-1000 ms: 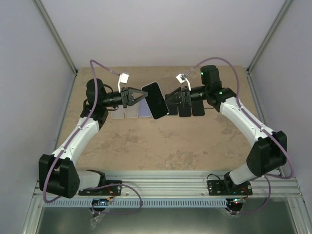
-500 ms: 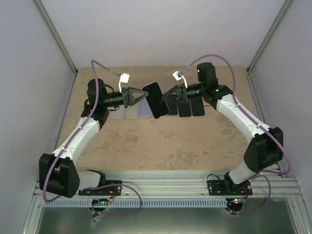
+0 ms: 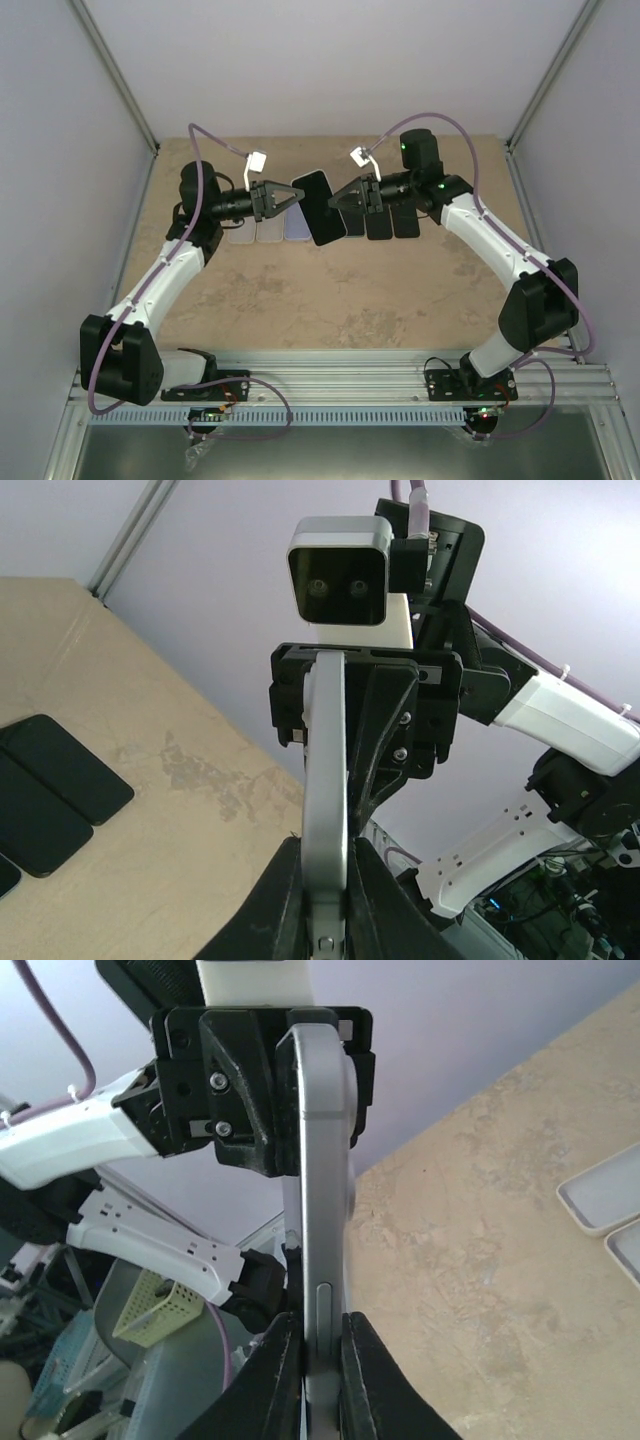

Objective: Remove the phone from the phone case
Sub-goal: Place the phone at the center of the board.

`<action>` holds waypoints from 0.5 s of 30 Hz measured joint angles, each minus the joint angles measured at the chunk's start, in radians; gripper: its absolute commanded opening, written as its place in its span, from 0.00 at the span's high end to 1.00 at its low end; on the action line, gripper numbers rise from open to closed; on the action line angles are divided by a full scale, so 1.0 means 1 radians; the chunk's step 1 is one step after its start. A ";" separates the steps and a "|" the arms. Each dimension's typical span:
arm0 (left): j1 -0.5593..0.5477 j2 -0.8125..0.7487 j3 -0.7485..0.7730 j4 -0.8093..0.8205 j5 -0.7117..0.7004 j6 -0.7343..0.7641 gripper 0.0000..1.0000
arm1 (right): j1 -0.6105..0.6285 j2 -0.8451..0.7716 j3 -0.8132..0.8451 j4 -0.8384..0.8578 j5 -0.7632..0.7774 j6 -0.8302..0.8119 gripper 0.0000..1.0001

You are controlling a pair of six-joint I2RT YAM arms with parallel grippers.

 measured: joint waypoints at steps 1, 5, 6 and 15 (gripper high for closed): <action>0.000 0.000 0.000 0.000 0.001 0.003 0.96 | 0.000 0.000 0.000 0.000 -0.002 0.001 0.99; -0.002 0.001 0.005 -0.018 -0.018 0.026 0.45 | -0.007 0.000 0.000 0.000 -0.010 0.000 0.99; -0.003 0.003 0.010 -0.036 -0.029 0.032 0.33 | -0.010 -0.001 0.000 -0.002 -0.007 0.000 0.99; -0.004 0.010 0.053 -0.171 -0.095 0.145 0.00 | -0.141 -0.009 -0.002 -0.103 0.080 -0.082 0.99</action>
